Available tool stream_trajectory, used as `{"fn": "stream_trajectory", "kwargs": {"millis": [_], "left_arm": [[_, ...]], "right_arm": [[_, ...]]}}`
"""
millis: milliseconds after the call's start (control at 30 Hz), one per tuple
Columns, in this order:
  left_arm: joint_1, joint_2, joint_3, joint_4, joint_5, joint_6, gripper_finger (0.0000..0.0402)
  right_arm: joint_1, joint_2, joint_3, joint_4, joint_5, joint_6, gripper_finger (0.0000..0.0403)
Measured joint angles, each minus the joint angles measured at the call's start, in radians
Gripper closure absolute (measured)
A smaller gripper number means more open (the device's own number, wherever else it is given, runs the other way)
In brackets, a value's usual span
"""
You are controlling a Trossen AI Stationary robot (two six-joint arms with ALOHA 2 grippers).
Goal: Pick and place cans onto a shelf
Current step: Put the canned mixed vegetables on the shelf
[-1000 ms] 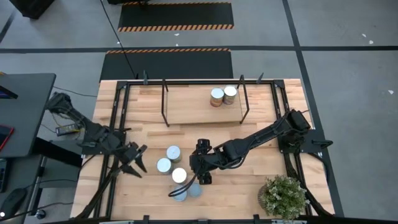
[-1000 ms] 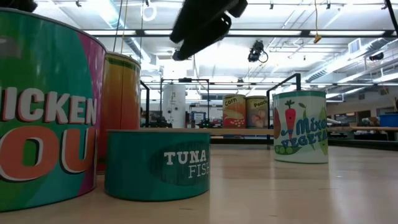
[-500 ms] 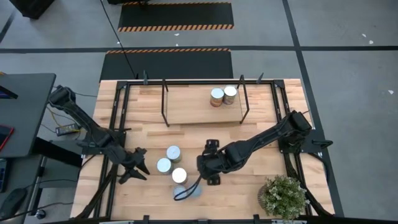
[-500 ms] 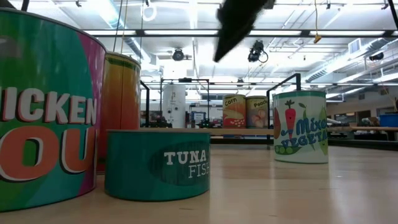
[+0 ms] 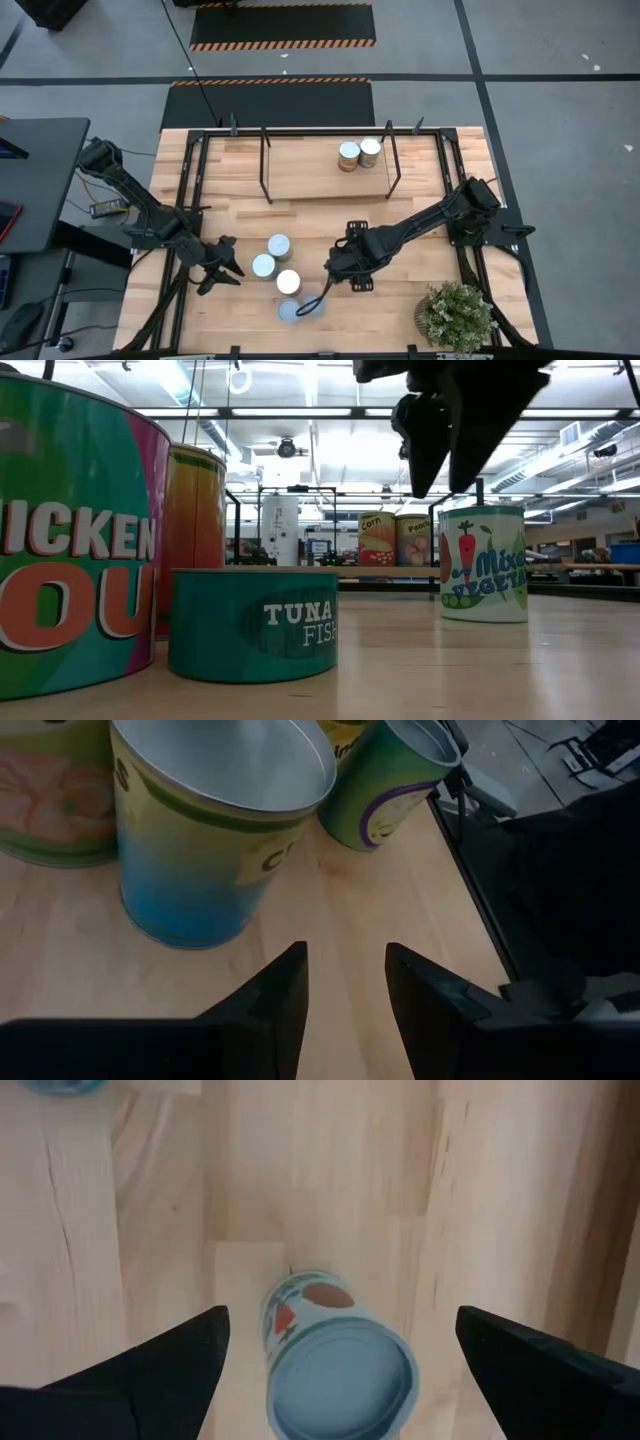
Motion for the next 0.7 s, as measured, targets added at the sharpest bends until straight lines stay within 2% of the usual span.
{"fn": "stream_trajectory", "kwargs": {"millis": [200, 700], "left_arm": [[0.002, -0.001, 0.000, 0.000, -0.011, 0.020, 0.0260], [0.002, -0.001, 0.000, 0.000, -0.010, 0.013, 0.0260]], "right_arm": [[0.017, 0.000, -0.065, 0.092, 0.006, 0.005, 0.0004], [0.013, 0.000, -0.206, 0.086, -0.079, 0.003, 0.0004]]}}
